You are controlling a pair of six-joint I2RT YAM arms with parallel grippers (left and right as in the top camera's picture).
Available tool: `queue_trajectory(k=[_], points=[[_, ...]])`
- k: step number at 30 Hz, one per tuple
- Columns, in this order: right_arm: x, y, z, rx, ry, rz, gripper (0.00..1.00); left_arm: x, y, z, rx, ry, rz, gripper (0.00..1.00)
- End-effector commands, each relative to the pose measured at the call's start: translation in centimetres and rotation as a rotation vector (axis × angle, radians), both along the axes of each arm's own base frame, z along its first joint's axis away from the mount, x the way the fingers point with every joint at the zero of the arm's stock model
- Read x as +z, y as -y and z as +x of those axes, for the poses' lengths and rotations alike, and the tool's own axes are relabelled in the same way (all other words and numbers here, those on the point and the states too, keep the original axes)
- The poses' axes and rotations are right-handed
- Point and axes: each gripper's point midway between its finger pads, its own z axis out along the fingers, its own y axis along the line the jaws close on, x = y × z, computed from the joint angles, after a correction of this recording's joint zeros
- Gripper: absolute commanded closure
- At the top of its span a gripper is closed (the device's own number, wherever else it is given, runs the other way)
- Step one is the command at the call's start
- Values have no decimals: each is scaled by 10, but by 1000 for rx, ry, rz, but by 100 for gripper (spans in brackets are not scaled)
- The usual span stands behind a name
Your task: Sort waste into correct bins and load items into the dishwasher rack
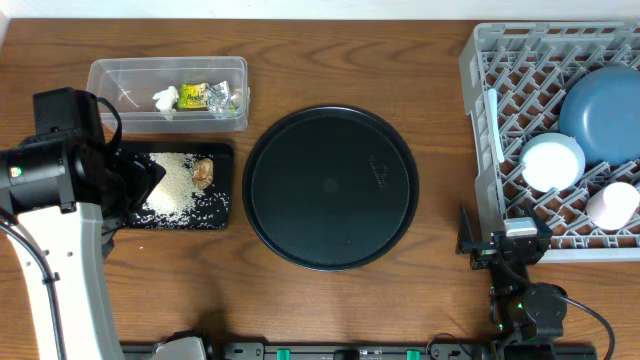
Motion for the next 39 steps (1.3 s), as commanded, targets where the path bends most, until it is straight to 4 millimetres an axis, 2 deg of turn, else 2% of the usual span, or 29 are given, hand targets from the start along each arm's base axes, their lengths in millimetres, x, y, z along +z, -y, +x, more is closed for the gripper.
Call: queue_trajectory(k=[1,12,17,27,31,35,39], points=[[0,4,0,-22,1,3,1,0,-3,-2,13,-5,14,2],[0,4,0,-22,1,3,1,0,-3,-1,12,-6,13,2],[0,4,0,-22,1,3,1,15,1,-11,2,64,29,2],[0,4,0,-22,1,3,1,67,20,-60,-41,358,86,2],[0,4,0,-22,1,3,1,79,27,-80,-58,452,101,2],[0,4,0,-22,1,3,1,83,31,-99,-73,519,115,2],[0,4,0,-22,1,3,1,71,31,-118,-74,541,139,2]])
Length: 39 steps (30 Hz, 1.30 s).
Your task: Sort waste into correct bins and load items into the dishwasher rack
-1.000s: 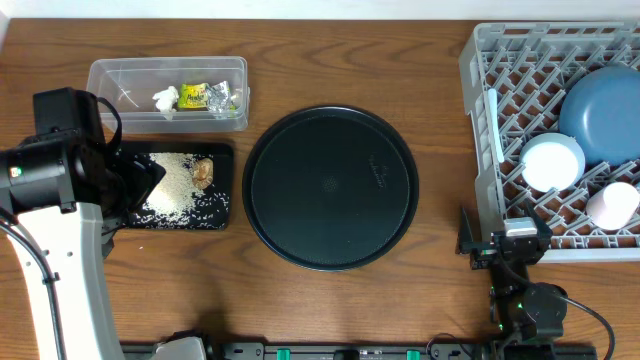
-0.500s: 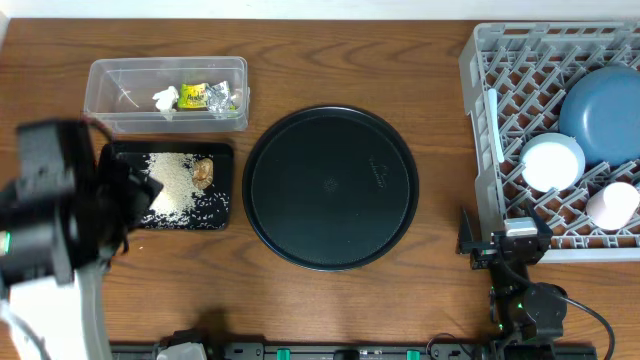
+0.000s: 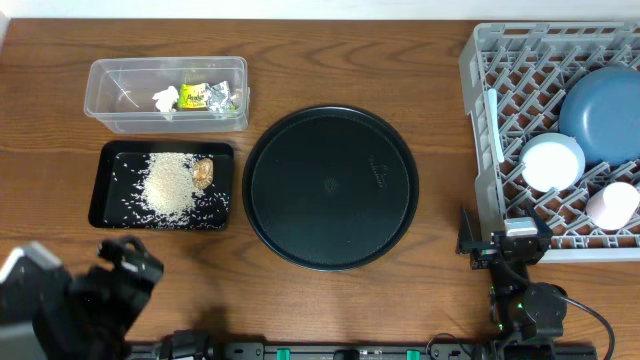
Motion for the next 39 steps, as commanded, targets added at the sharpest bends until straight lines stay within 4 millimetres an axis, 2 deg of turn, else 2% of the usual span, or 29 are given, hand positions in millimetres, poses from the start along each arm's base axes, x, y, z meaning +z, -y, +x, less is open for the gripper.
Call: queue_trajectory(k=[1,3,6,11,15,18,23,30,39], points=[[0,3,0,-17,1,4,1,-15,-4,-13,17,-7,33,2],[0,3,0,-17,1,4,1,-28,-9,-20,40,-15,54,2],[0,3,0,-17,1,4,1,-44,-6,-12,26,39,45,2],[0,3,0,-17,1,4,1,-71,7,23,-103,201,64,2],[0,3,0,-17,1,4,1,-82,30,55,-311,392,139,2],[0,3,0,-17,1,4,1,-90,41,69,-409,499,201,2],[0,3,0,-17,1,4,1,-114,40,88,-412,570,226,2],[0,3,0,-17,1,4,1,-133,38,114,-433,635,305,2],[0,3,0,-17,1,4,1,-173,36,132,-450,652,382,2]])
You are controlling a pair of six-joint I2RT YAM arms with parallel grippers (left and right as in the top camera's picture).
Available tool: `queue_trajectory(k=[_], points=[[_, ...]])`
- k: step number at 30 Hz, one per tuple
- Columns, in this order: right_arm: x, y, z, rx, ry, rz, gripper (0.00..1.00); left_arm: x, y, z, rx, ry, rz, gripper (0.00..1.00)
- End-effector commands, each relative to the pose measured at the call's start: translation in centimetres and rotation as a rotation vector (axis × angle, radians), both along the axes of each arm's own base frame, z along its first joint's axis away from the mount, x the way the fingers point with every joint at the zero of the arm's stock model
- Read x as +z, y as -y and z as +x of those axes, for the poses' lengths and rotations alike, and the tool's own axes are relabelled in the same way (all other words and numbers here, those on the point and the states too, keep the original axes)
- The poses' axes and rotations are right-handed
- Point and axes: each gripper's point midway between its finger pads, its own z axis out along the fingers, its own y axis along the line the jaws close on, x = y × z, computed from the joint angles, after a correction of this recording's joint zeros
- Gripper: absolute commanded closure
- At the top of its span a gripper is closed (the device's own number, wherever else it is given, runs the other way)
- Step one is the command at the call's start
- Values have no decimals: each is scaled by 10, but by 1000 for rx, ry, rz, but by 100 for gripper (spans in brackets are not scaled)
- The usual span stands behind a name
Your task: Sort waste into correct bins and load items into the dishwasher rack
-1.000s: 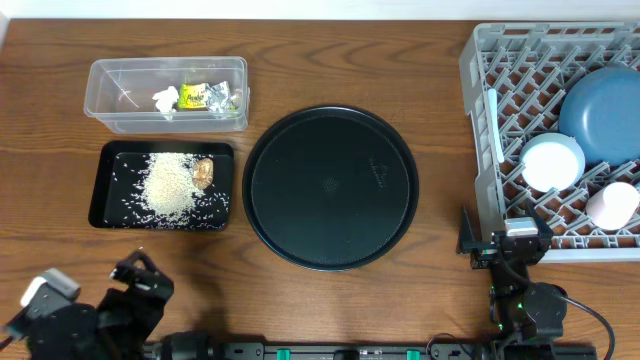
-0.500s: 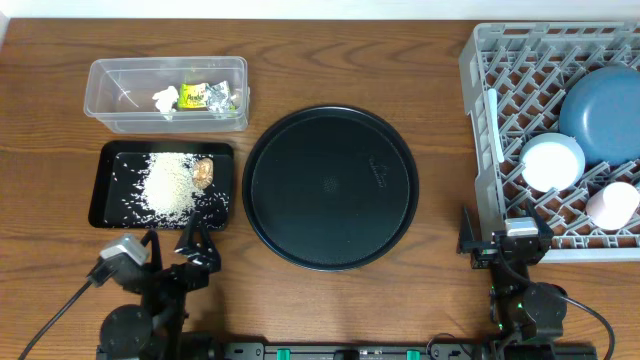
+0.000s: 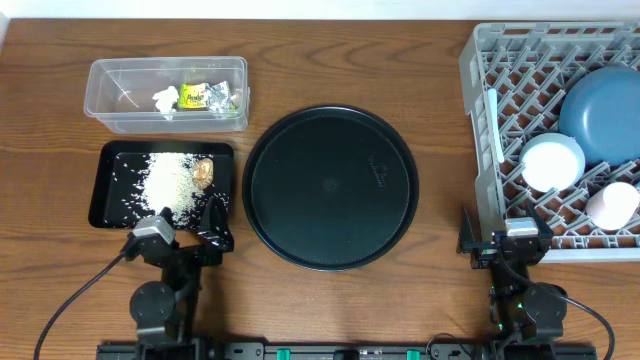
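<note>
A clear plastic bin at the back left holds wrappers and a crumpled tissue. In front of it, a black rectangular tray carries spilled rice and a brown food scrap. The round black plate in the middle is bare. On the right, the grey dishwasher rack holds a blue plate, a white bowl, a pink cup and a white utensil. My left gripper lies folded by the tray's front right corner. My right gripper rests beside the rack's front left corner. Neither holds anything.
Both arm bases sit at the table's front edge, the left base and the right base. Bare wood shows between the plate and the rack.
My left arm was low and blurred at the front left corner of the table. Now it is folded at the front edge, its gripper beside the black tray's front right corner.
First my left arm reached over the left side of the black rice tray. Then it was back at the table's front left corner. Now it sits folded at the front edge. The right arm, bins, plate and rack contents have not changed.
</note>
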Motion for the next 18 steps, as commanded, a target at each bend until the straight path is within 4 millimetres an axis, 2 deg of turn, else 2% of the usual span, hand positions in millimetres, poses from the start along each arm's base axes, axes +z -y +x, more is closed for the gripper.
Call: queue_trajectory(k=[1,7,18], points=[[0,2,0,-9,1,4,1,-12,1,3,-10,11,40,2],[0,2,0,-9,1,4,1,-27,0,2,-15,-52,145,2],[0,2,0,-9,1,4,1,-26,4,2,-31,-48,171,2]])
